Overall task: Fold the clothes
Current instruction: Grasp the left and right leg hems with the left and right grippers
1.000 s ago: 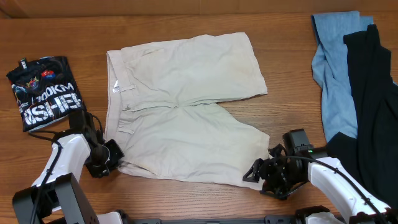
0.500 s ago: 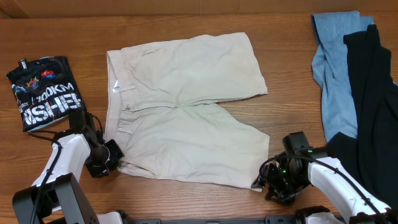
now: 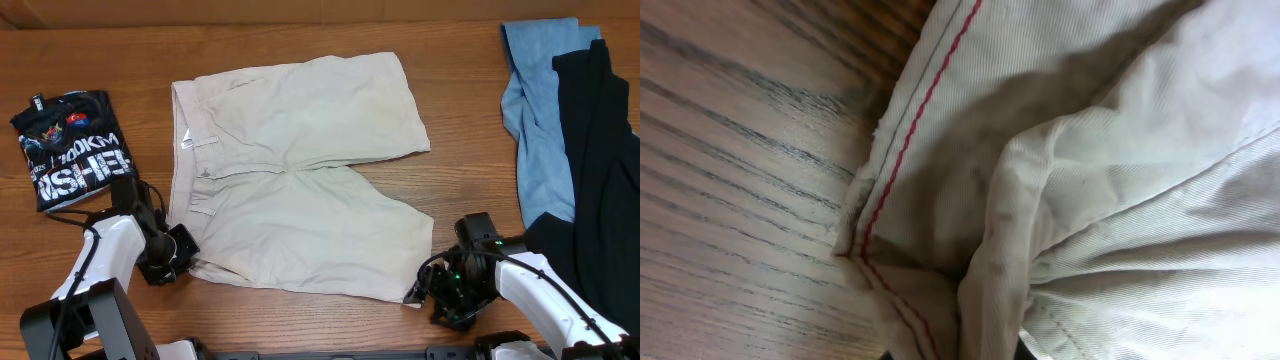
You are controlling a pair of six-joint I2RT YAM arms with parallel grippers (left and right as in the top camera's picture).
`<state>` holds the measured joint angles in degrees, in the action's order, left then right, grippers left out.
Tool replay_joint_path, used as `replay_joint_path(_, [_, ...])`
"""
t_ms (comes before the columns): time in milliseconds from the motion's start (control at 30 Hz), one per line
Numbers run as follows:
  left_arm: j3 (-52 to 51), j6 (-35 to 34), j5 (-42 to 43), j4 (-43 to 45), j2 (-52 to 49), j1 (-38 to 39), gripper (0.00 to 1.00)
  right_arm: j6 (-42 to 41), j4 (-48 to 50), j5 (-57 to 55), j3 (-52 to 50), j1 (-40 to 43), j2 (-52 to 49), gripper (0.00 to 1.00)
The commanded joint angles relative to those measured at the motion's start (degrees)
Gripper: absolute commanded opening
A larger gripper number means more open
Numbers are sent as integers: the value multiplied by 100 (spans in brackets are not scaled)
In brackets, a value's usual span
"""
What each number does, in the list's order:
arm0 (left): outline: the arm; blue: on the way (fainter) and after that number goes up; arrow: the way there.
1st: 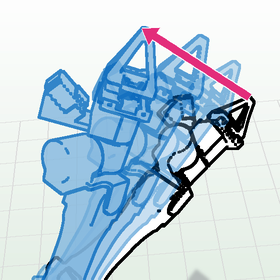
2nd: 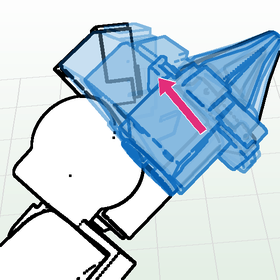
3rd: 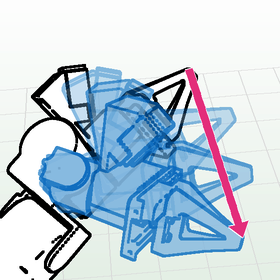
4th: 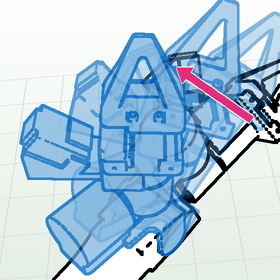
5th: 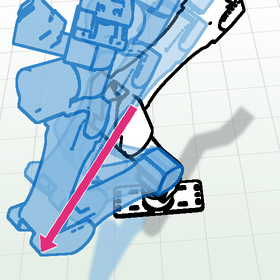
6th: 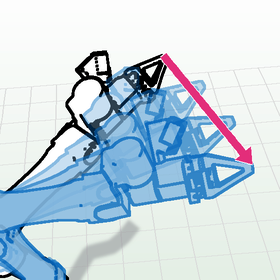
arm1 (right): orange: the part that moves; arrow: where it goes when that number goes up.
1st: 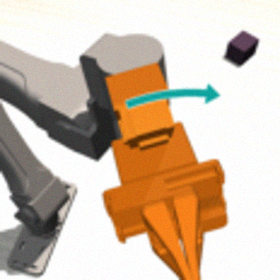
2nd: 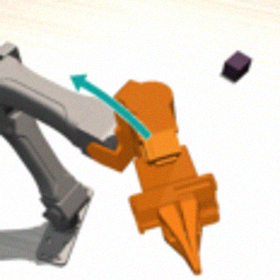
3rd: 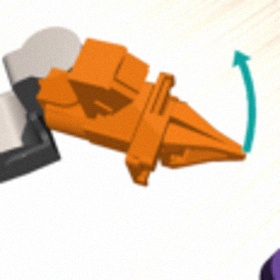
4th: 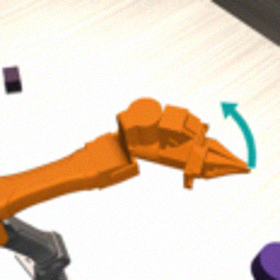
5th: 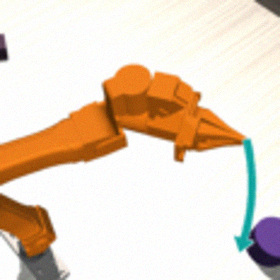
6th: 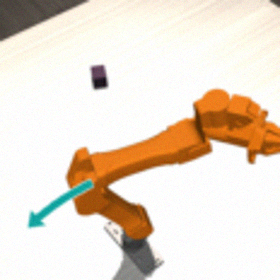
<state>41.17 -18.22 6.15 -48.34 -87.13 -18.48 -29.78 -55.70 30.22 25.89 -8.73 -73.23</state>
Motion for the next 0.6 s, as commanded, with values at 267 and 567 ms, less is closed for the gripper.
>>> replay_joint_path(267, [-127, 22, -363, -28, -55, -24, 6, -632, 284, 1014, -90, -33, 59, 66])
replay_joint_path(567, [-127, 22, -361, 15, -55, -24, 7, -1034, 1335, 1329, -883, -31, 57, 66])
